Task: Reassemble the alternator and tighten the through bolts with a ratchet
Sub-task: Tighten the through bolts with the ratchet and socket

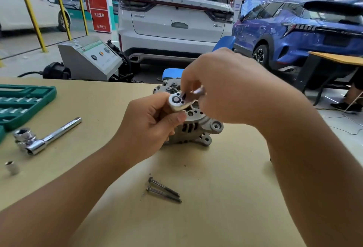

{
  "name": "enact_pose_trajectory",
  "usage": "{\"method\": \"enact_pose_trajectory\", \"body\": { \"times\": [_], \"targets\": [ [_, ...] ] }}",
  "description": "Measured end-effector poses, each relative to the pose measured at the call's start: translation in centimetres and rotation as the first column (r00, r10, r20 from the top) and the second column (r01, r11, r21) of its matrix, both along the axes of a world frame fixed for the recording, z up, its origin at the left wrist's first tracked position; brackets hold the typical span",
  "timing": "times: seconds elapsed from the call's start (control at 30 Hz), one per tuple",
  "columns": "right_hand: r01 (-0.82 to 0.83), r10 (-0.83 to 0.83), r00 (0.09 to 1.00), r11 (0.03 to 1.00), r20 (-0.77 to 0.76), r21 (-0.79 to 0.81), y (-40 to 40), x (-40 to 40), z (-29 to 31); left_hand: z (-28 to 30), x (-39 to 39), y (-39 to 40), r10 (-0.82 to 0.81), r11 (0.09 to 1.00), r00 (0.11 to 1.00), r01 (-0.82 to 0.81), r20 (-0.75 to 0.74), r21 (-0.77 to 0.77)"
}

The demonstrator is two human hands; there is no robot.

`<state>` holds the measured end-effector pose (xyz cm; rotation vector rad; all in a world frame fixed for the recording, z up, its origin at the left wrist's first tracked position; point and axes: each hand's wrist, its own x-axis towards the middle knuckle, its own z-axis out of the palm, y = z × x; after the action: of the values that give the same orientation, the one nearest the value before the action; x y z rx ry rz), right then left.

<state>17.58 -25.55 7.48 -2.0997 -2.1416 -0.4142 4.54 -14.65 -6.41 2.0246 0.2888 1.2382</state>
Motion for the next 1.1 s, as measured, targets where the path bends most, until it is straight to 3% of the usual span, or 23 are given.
{"method": "enact_pose_trajectory", "body": {
  "times": [0.1, 0.3, 0.43, 0.63, 0.83, 0.97, 1.1],
  "targets": [
    [-0.019, 0.016, 0.999, 0.998, 0.050, 0.062, -0.3, -0.3, 0.0, 0.2, -0.2, 0.3, -0.013, 0.998, 0.999, 0.015, 0.029, -0.063],
    [-0.056, 0.051, 0.997, 0.995, -0.063, -0.086, -0.6, -0.1, 0.6, 0.3, 0.0, 0.3, 0.009, 0.995, 0.998, -0.002, 0.065, -0.097],
    [-0.004, 0.007, 0.998, 0.999, -0.059, 0.045, -0.2, 0.7, 0.4, 0.4, -0.2, 0.5, 0.006, 1.000, 1.000, -0.007, -0.020, -0.026],
    [-0.057, 0.050, 0.998, 0.984, -0.047, -0.169, -0.4, -0.1, 0.4, 0.2, 0.2, -0.1, 0.038, 0.999, 0.999, -0.038, 0.029, -0.016],
    [-0.014, 0.016, 0.999, 0.999, -0.034, 0.048, -0.1, 0.5, 0.2, 0.2, -0.2, 0.1, 0.027, 1.000, 0.999, -0.027, -0.026, 0.002],
    [-0.024, 0.024, 0.999, 1.000, 0.023, -0.010, -0.2, -0.3, -0.3, 0.2, 0.0, -0.2, 0.077, 0.997, 0.996, -0.077, 0.045, -0.016],
    [-0.023, 0.023, 0.999, 1.000, -0.025, 0.004, -0.2, -0.3, 0.0, 0.3, -0.4, 0.0, 0.064, 0.998, 0.998, -0.063, 0.016, -0.029]
  ]
}}
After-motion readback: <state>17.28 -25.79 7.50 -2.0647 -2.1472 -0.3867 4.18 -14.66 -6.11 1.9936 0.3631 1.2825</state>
